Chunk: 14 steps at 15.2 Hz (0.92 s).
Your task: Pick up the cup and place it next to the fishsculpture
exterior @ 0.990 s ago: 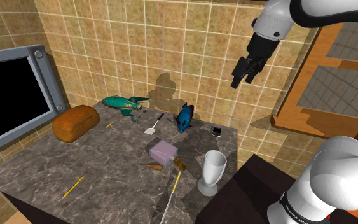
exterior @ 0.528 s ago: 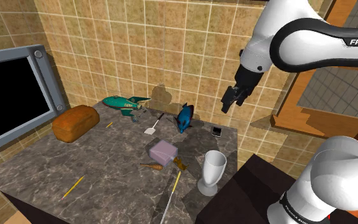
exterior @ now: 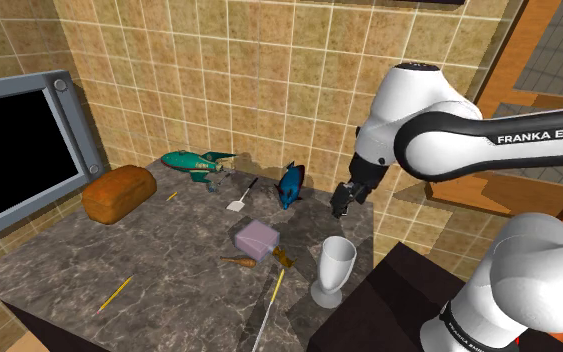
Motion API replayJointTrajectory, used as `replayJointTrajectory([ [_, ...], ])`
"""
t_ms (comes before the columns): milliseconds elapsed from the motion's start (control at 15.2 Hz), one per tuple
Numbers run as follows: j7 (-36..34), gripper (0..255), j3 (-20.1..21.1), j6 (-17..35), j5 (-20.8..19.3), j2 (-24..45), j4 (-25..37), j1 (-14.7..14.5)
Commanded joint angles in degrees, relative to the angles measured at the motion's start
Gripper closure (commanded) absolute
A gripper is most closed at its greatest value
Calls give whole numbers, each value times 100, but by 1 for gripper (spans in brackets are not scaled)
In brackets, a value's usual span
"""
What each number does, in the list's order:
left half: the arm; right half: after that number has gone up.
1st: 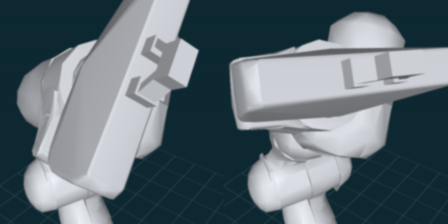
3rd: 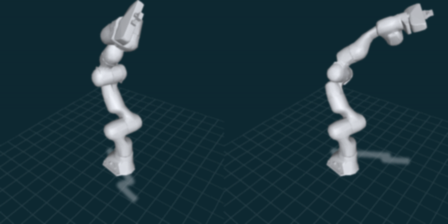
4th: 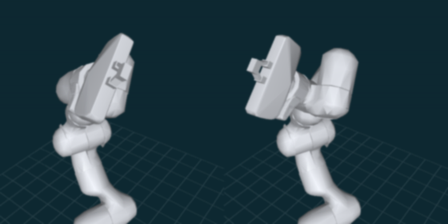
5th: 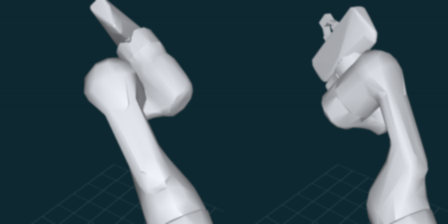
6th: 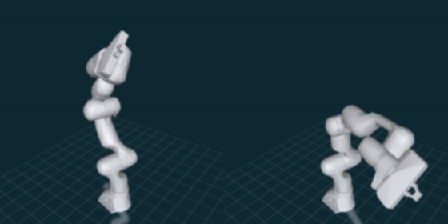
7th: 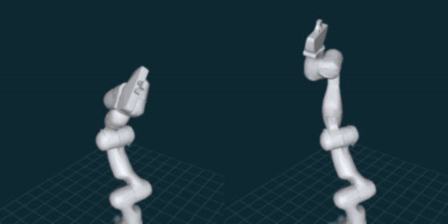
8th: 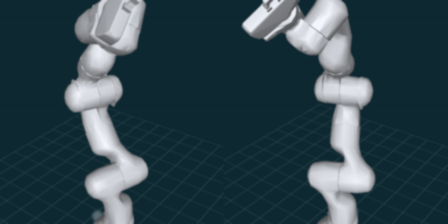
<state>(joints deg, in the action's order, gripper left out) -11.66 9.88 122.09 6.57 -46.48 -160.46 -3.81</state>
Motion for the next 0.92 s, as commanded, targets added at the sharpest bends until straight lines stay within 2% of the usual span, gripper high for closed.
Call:
replayJointTrajectory([
  [0,-118,0,138,410,97,172,-266,-71],
  [528,-643,0,764,2311,449,1580,-926,-317],
  [858,-698,0,875,2927,430,2129,-1001,-249],
])
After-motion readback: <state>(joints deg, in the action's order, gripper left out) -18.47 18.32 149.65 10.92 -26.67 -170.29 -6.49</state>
